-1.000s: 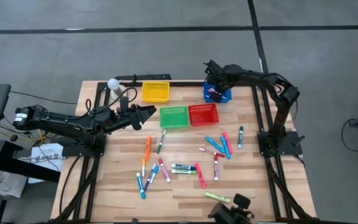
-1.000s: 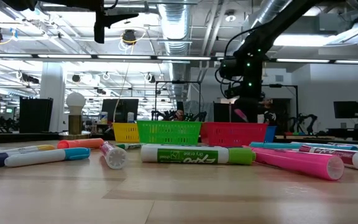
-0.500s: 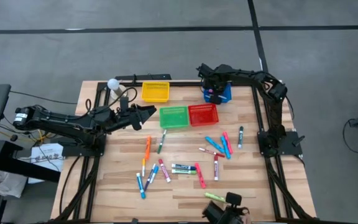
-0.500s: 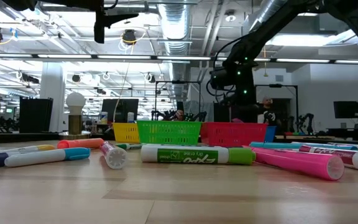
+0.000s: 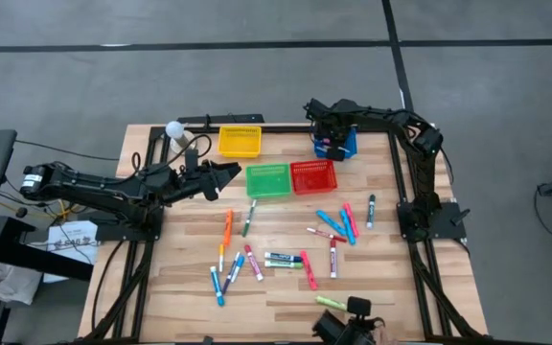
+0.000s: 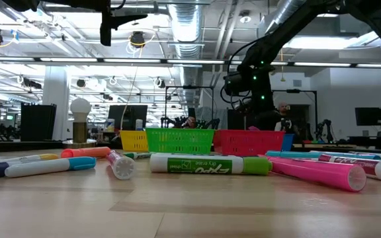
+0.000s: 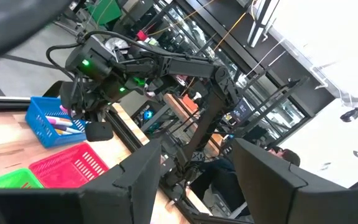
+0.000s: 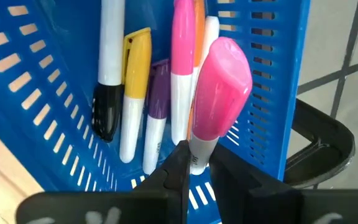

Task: Pick & Place Markers
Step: Put the small pink highlighter pen into the blue bin, then put the yellow highlighter pen into the blue bin

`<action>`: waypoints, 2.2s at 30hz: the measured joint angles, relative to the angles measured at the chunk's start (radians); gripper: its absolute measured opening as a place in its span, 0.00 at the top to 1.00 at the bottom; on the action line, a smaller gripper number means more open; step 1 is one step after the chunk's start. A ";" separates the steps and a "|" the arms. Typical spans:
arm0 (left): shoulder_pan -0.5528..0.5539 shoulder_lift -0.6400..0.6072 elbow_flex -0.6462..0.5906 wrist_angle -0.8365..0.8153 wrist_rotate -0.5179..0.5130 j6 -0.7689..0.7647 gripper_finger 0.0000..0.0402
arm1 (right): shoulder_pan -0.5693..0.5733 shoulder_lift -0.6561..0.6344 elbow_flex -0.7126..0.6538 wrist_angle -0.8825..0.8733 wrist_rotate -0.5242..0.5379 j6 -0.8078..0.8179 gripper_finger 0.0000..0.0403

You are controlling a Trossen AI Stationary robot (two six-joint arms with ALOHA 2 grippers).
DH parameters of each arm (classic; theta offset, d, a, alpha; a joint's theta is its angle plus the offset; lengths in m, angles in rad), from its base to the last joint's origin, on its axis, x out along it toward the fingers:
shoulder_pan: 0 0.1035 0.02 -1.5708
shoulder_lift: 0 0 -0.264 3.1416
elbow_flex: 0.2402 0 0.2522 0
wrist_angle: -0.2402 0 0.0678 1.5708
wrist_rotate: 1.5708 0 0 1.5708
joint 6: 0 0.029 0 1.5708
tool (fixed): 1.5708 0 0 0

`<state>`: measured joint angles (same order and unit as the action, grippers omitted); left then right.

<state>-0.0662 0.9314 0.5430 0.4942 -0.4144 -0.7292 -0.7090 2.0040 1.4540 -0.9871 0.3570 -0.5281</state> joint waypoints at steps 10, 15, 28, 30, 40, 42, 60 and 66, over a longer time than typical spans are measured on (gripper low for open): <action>0.000 0.000 0.000 0.000 0.000 0.000 0.51 | 0.000 0.000 0.000 -0.001 -0.013 -0.004 0.83; 0.000 0.000 0.000 0.000 0.000 0.000 0.51 | 0.000 0.000 0.000 -0.006 -0.010 -0.005 0.82; 0.000 0.000 0.000 0.000 0.015 0.121 0.51 | 0.058 -0.140 0.218 -0.248 -0.197 0.173 0.83; 0.000 0.000 0.000 0.000 0.038 0.161 0.51 | 0.080 -0.215 0.218 -0.250 -0.287 0.225 0.83; 0.000 -0.003 0.000 -0.083 0.202 0.254 0.51 | 0.331 -0.535 0.204 -0.238 -0.518 0.403 0.83; 0.000 -0.003 0.000 -0.123 0.222 0.253 0.51 | 0.408 -0.570 0.204 -0.234 -0.516 0.431 0.83; -0.102 -0.003 -0.001 -0.720 0.455 -0.277 0.51 | 0.907 -0.508 0.202 -0.139 -0.369 0.634 0.83; -0.199 -0.002 -0.001 -0.758 0.468 -0.527 0.51 | 0.916 -0.505 0.201 -0.154 -0.323 0.635 0.83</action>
<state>-0.2649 0.9297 0.5423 -0.2642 0.0540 -1.2560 0.2065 1.4993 1.6554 -1.1407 0.0338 0.1066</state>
